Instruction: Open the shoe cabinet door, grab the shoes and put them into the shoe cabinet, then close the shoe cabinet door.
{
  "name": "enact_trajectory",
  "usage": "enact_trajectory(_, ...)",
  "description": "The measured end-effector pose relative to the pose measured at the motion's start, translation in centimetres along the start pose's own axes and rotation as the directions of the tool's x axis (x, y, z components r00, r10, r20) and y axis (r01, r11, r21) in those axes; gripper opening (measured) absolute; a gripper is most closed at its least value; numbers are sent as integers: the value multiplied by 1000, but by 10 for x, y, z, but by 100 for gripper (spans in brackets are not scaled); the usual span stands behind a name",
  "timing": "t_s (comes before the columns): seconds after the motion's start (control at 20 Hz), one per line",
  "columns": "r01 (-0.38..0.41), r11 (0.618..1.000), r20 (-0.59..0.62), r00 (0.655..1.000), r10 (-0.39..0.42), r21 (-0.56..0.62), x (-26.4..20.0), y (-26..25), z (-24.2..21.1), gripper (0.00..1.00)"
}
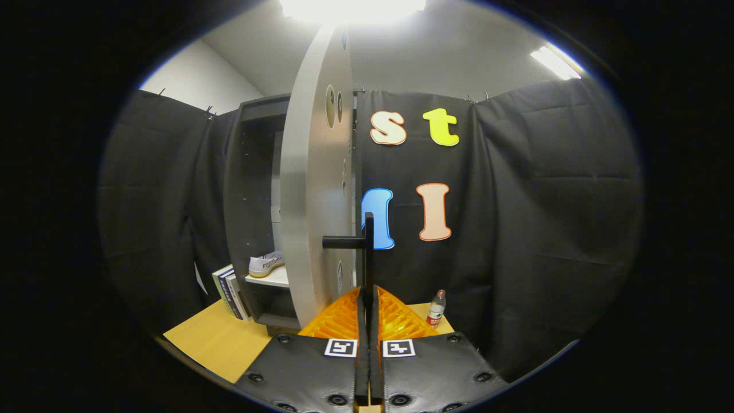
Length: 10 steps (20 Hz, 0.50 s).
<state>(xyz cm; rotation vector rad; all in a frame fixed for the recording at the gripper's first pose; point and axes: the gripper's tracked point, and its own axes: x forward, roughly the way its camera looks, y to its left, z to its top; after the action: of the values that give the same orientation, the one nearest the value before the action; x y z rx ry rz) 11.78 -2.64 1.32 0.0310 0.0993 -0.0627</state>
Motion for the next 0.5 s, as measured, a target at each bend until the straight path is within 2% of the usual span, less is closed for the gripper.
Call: enact_trajectory(0.5, -56, 998, 36, 998, 56, 14, -2, 1, 3, 3)
